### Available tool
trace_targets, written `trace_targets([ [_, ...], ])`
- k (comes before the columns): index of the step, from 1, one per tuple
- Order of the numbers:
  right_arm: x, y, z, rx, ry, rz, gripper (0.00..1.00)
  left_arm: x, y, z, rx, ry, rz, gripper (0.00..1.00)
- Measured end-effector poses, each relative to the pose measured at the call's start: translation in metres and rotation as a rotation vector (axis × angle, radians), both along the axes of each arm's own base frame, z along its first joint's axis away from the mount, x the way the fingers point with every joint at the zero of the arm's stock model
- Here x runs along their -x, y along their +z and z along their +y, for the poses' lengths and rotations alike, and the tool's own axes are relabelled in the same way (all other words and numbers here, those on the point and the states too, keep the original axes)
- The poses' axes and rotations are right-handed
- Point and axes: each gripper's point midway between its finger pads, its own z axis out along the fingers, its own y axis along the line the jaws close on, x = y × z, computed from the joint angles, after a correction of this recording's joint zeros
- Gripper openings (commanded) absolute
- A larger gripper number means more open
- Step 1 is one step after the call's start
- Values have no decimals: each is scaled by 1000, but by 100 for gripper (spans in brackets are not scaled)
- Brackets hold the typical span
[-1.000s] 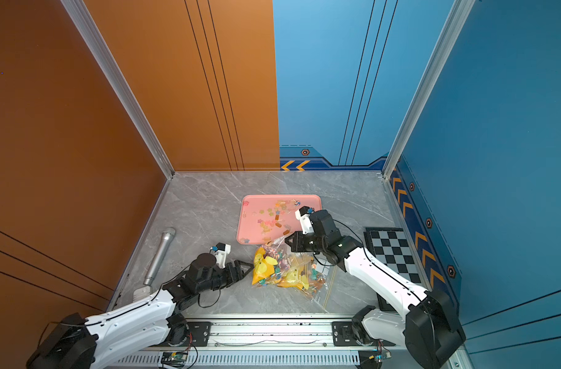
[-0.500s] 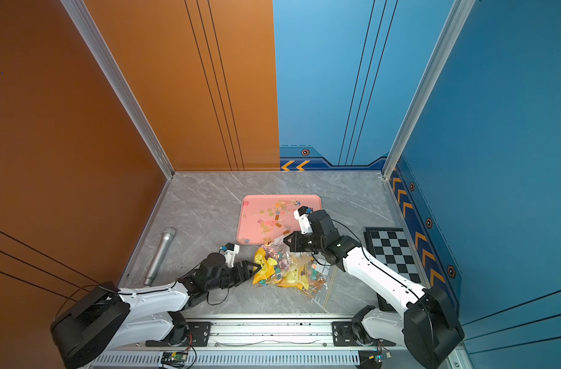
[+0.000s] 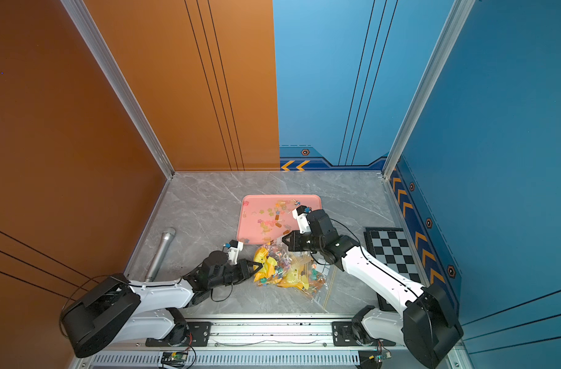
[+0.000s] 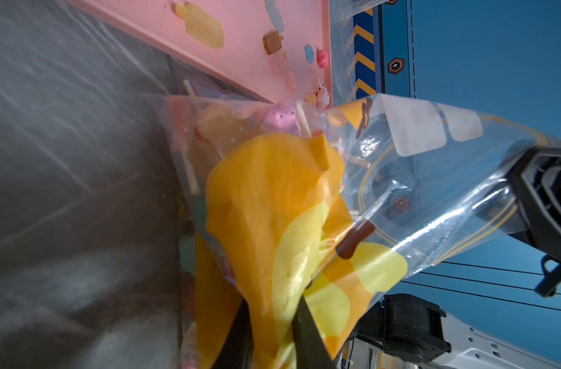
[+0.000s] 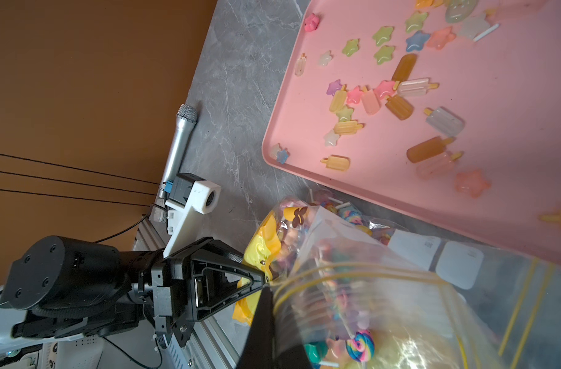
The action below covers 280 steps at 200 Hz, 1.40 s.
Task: Pour candies out of the ziploc bag
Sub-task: 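Pick up the ziploc bag from the center of the board, then pour the candies out of the ziploc bag onto the tray.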
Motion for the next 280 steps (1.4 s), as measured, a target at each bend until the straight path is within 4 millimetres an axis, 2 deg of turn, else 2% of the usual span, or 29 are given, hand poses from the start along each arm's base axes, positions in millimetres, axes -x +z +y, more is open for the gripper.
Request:
trace_targets([
  [52,-12,31,15,-15,21,-37,0,-17,19,2,42,27,-31,0],
  [93,-26,56,23,-31,30,-94,0,-44,42,8,81,66,-69,0],
  [130,-47,68,24,-35,22,-114,0,-69,57,13,99,86,-89,0],
  [210,-101,76,16,-52,-10,-107,0,-133,81,15,104,107,-136,0],
  [246,-120,66,7,-47,-34,-77,0,-158,88,7,92,90,-152,0],
  [280,-132,50,-2,-34,-53,-42,0,-177,82,2,76,84,-141,0],
])
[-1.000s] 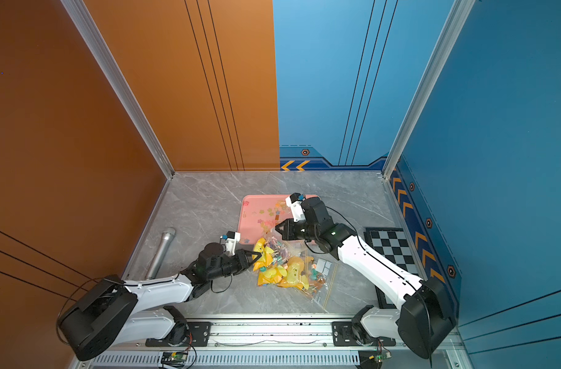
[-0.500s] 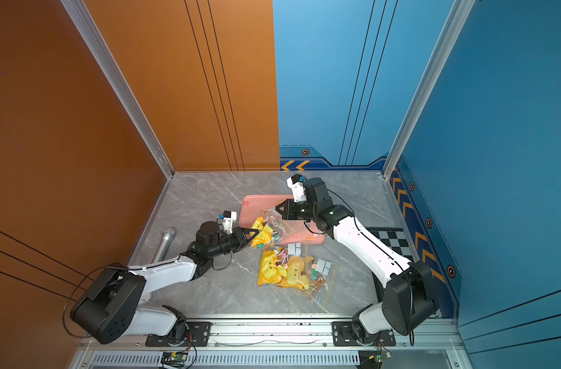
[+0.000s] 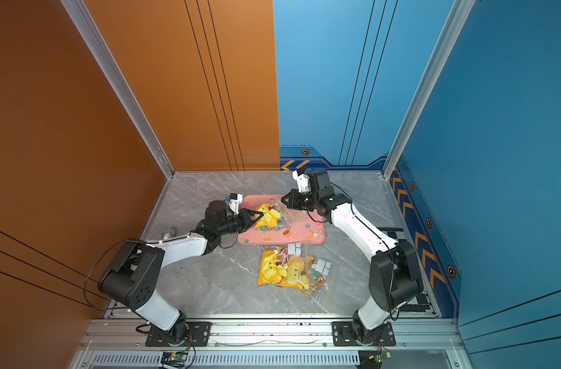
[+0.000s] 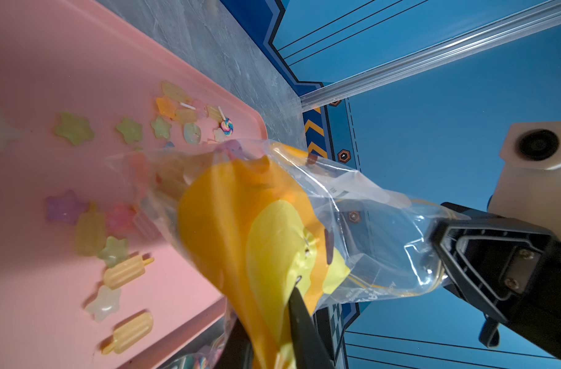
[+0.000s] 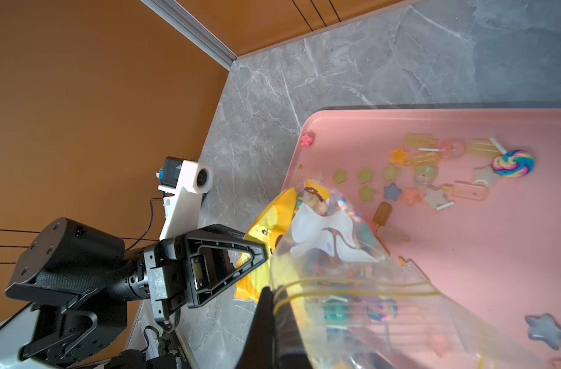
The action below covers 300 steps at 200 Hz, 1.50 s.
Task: Pour candies out of the ziploc bag
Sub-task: 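Pour the candies out of the ziploc bag onto the tray.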
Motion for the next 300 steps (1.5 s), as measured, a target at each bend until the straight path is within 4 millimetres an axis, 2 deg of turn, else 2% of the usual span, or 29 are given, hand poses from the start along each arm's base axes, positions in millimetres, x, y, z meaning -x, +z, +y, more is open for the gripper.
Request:
trace_targets([
  [50,-15,-22,-14,17,-29,46,0,-8,-15,-3,-27,-4,28,0],
  [91,-20,-33,-18,29,-38,62,0,-13,-13,-5,-62,-17,20,0],
  [137,-26,-56,-21,46,-47,107,0,-14,-15,-4,-107,-29,20,0],
  [194,-27,-59,-22,49,-49,114,0,-11,-23,-1,-151,-35,45,0],
  [266,-29,-78,-22,64,-50,154,0,-10,12,3,-181,-32,-21,0],
  [300,-30,-85,-23,68,-53,167,0,-11,14,5,-197,-31,-27,0],
])
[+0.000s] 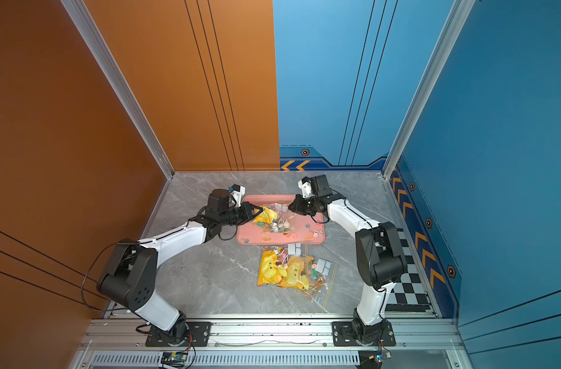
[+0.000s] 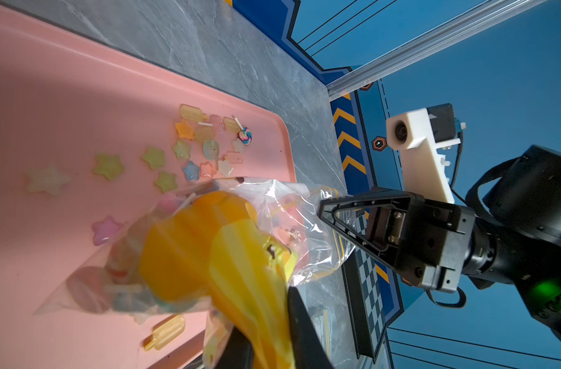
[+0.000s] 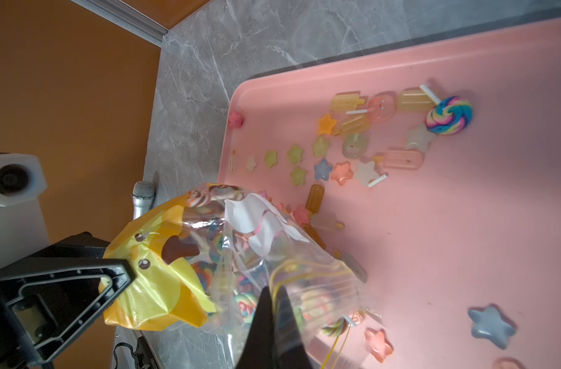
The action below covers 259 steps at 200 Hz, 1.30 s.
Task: Pour candies out of the ziploc bag
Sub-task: 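Pour the candies out of the ziploc bag onto the tray.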
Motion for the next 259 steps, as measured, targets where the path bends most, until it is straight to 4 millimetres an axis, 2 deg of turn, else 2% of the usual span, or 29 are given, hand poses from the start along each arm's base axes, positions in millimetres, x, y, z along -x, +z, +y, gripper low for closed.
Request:
trace_targets([
  [36,-3,-3,0,2,-1,5,0,1,-3,2,-13,2,19,0],
  [98,-12,-2,3,-1,-2,-2,0,-12,29,5,-11,11,-47,0],
  [182,-16,5,5,-7,-2,-19,0,-13,41,7,-24,8,-62,0],
  [222,-19,-5,5,-4,-3,0,0,-13,43,10,-40,8,-51,0],
  [259,-19,-1,7,-17,7,-2,0,-14,51,10,-53,-2,-66,0],
])
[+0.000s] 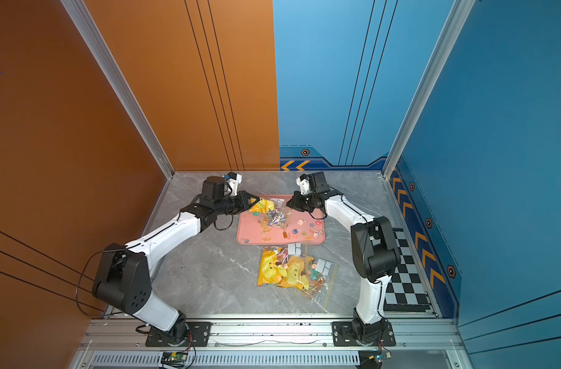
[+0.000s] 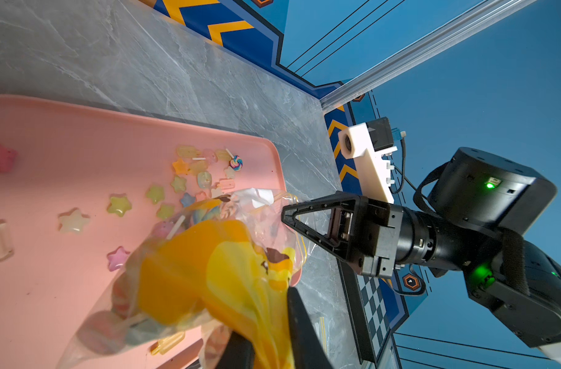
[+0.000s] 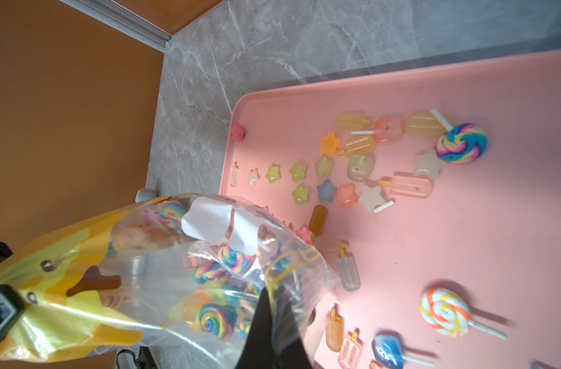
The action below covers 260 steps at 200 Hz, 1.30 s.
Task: Pour candies out of the ziploc bag
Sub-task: 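Pour the candies out of the ziploc bag onto the tray.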
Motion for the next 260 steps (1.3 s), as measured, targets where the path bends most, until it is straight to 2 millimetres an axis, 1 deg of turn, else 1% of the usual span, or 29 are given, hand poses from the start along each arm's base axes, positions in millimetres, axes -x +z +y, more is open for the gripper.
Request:
trace_targets([
  [107,-3,0,-1,-4,-3,0,0,1,-5,4,-30,6,18,0],
  [127,-3,-1,-1,-9,1,5,0,1,-2,3,-29,6,16,0],
  [164,-3,1,-1,-27,10,8,0,-3,15,0,-20,2,-7,0],
  [182,-3,1,-1,-37,17,13,0,-6,19,-4,-17,-3,-14,0],
  [212,-5,3,-7,-54,14,17,0,-5,17,-6,-21,-7,-6,0],
  [260,-7,2,-10,-72,14,26,0,-7,16,-9,-29,-11,-4,0],
])
